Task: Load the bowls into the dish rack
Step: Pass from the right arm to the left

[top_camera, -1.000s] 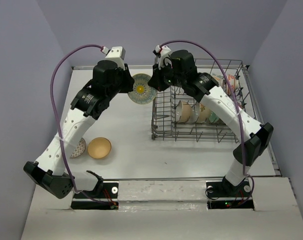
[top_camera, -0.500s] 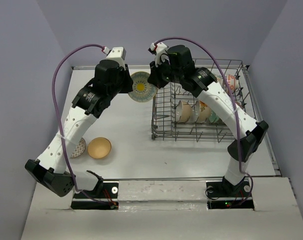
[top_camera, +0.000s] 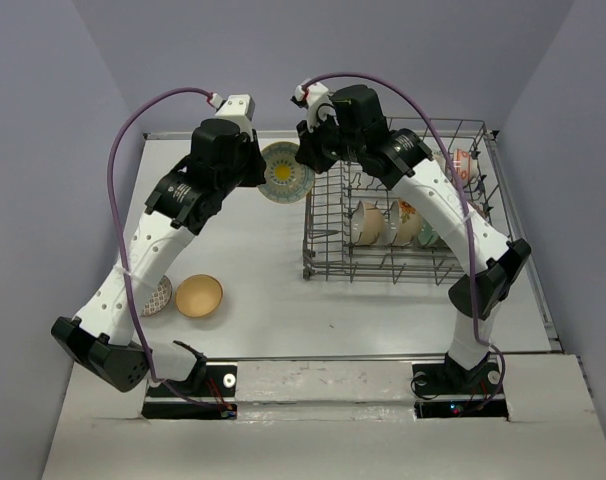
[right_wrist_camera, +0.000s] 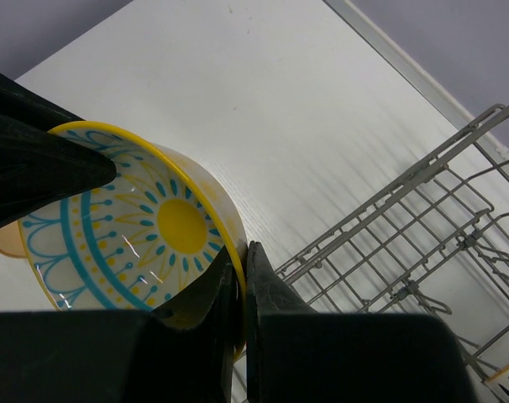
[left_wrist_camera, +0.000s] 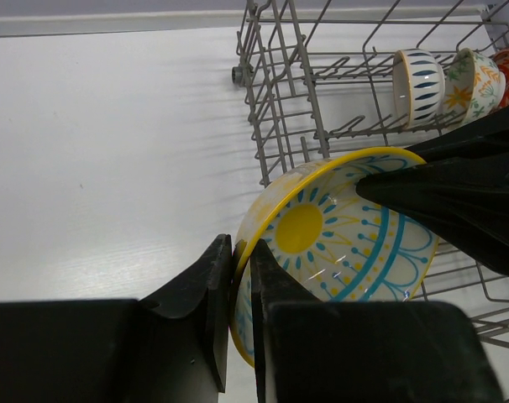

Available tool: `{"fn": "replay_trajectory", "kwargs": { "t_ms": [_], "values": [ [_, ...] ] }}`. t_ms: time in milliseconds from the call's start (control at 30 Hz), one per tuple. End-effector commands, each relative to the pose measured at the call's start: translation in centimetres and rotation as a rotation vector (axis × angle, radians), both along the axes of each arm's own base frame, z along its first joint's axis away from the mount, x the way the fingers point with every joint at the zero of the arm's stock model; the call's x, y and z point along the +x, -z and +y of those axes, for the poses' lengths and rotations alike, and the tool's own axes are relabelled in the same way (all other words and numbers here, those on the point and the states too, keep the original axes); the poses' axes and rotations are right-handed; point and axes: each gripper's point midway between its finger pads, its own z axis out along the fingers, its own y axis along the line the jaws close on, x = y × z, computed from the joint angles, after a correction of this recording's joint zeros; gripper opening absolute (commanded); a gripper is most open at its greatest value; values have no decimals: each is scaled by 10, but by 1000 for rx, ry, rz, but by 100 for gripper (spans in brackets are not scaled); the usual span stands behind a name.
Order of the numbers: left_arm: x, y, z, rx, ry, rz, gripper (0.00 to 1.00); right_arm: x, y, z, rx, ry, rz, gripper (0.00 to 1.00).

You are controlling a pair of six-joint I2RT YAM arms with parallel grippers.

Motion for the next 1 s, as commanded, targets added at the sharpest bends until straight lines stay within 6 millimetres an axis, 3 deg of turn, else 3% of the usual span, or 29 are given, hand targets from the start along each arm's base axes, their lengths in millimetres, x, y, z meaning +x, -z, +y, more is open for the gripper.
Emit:
{"fn": "replay_trajectory", "kwargs": {
  "t_ms": [0,267,433,633,900,967],
  "values": [
    [-8,-4,-2,-4,17,8,0,-7,-64,16,136,-68,-148,1],
    [-14,-7,1,3,27,6,0,0,-58,17,108,-72,-184,2],
    [-18,-5,4,5,23,12,0,7,-55,22,103,-71,-195,9],
    [-21,4,6,2,13,29,0,15,-49,27,96,-69,-201,30],
    [-23,6,7,-8,12,28,0,19,-44,30,88,-48,-216,36],
    [-22,7,6,-8,13,31,0,22,-43,27,83,-29,-222,45]
  ]
}}
